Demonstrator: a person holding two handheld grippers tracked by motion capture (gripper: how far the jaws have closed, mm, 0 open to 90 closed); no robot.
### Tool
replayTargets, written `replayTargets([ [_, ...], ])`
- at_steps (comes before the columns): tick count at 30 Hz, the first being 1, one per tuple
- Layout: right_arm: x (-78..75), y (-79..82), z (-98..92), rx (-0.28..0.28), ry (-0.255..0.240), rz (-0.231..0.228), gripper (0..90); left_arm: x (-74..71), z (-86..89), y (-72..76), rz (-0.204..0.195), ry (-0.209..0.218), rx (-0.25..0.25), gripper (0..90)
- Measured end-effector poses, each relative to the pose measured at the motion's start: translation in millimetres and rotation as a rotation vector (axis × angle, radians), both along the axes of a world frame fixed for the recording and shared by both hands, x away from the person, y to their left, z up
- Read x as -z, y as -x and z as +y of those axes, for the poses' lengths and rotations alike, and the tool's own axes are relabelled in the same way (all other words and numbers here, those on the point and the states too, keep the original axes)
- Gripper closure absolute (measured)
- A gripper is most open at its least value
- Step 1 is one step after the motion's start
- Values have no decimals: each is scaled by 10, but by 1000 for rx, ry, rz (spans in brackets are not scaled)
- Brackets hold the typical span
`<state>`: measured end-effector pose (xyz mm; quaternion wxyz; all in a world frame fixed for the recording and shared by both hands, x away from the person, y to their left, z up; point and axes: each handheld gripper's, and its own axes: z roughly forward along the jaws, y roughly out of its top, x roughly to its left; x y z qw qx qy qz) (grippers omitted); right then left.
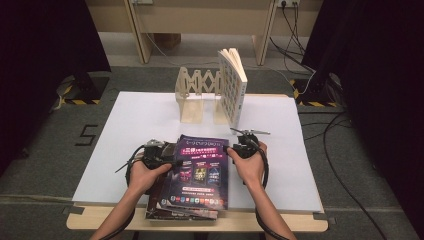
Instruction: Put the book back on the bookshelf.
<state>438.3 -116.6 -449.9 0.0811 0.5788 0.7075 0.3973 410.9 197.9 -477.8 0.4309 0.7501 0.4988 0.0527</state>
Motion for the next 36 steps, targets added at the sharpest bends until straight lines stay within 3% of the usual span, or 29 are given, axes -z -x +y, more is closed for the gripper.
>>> replayTargets([
  [8,163,12,77,-32,-10,68,522,22,-16,-20,34,37,-7,476],
  [16,253,21,111,-28,9,97,504,3,-8,-16,48,63,-33,500],
  [20,271,34,127,-20,18,91,498,-39,7,7,36,96,-44,528],
  [28,275,38,120,-3,14,89,496,-56,18,117,57,184,-55,559],
  [32,277,47,120,11,11,94,499,-45,9,141,50,188,-62,568],
  [36,272,50,129,16,17,93,501,-27,18,104,72,199,-72,570],
])
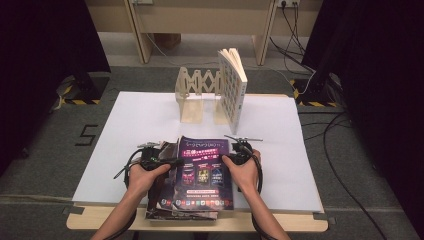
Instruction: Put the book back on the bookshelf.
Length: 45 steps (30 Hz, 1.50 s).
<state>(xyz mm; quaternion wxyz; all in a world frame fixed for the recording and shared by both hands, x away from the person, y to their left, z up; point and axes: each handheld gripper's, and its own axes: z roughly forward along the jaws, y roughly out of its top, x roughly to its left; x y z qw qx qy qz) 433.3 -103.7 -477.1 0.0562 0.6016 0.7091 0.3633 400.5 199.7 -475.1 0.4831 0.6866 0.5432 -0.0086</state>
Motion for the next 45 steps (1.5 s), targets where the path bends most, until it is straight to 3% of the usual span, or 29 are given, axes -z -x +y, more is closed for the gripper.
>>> replayTargets([
  [4,-1,4,4,10,2,1,501,48,-5,-19,17,-12,-9,559],
  [6,0,4,4,11,0,0,501,84,9,-18,29,2,-21,557],
  [11,-4,13,13,12,11,-3,503,82,8,37,13,44,-44,558],
  [22,-9,34,33,28,24,-10,508,97,4,-22,54,64,-51,509],
  [26,-13,40,33,34,24,-7,508,100,24,-30,61,109,-62,519],
  [28,-13,43,33,35,24,-6,509,85,21,-3,41,137,-68,550],
  [31,-12,45,34,33,27,-9,510,110,-65,45,92,236,-11,606],
  [33,-14,46,46,20,15,-4,524,152,-171,71,107,203,32,621],
  [35,-16,49,51,7,15,-5,529,184,-201,78,93,136,35,643],
  [39,-25,15,11,-23,1,7,543,195,-136,71,118,151,41,757],
  [45,-90,-136,-43,-21,-46,-4,519,153,-94,36,133,109,75,796],
])
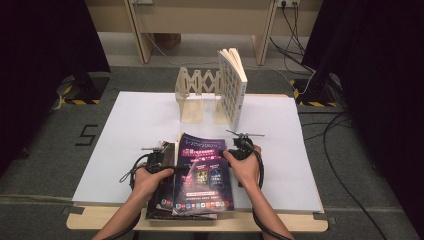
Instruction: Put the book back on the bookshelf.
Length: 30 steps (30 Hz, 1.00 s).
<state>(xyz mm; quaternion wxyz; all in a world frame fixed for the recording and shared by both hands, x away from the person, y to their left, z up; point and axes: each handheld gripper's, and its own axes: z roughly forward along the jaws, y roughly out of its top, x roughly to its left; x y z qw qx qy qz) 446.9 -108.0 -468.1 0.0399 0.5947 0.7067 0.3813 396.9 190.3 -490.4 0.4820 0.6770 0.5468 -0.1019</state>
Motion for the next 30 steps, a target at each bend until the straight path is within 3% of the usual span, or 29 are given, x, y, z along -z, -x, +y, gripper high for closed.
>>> replayTargets([
  [7,-16,-209,-11,-4,-16,29,510,-6,88,-71,15,-26,45,801],
  [14,-13,-429,75,-19,-9,10,504,18,97,-116,38,-28,61,799],
  [18,17,-524,86,-19,-5,21,504,22,96,-127,38,-29,63,798],
  [24,100,-612,92,-17,-13,43,501,22,87,-146,38,-30,69,797],
  [30,126,-645,109,-25,-52,53,510,21,81,-155,31,-35,73,794],
])
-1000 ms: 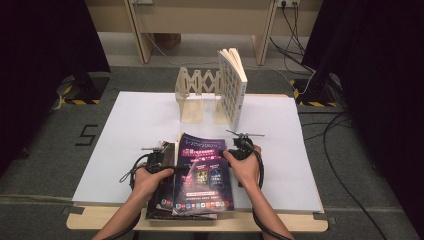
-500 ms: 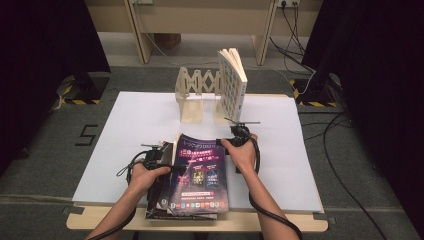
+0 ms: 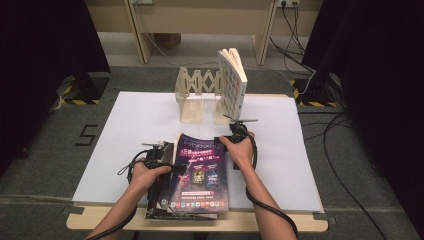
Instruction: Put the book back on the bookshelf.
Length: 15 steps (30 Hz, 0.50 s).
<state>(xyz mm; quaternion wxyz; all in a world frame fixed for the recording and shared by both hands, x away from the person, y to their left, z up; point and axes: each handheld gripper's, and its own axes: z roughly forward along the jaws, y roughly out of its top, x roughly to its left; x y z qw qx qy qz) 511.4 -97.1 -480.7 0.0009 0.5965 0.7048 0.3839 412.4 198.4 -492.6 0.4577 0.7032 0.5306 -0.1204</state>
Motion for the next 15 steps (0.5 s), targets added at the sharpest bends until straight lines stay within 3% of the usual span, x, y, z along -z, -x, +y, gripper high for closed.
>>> replayTargets([
  [2,-1,-2,-2,5,-17,15,539,0,-1,-2,0,-1,0,794],
  [6,-73,37,-15,2,2,-22,594,2,0,-3,0,0,1,794],
  [11,-234,99,-57,12,-54,-49,630,5,9,0,-2,-2,6,789],
  [15,-287,124,-106,13,-104,-22,634,18,16,6,-4,9,3,788],
])
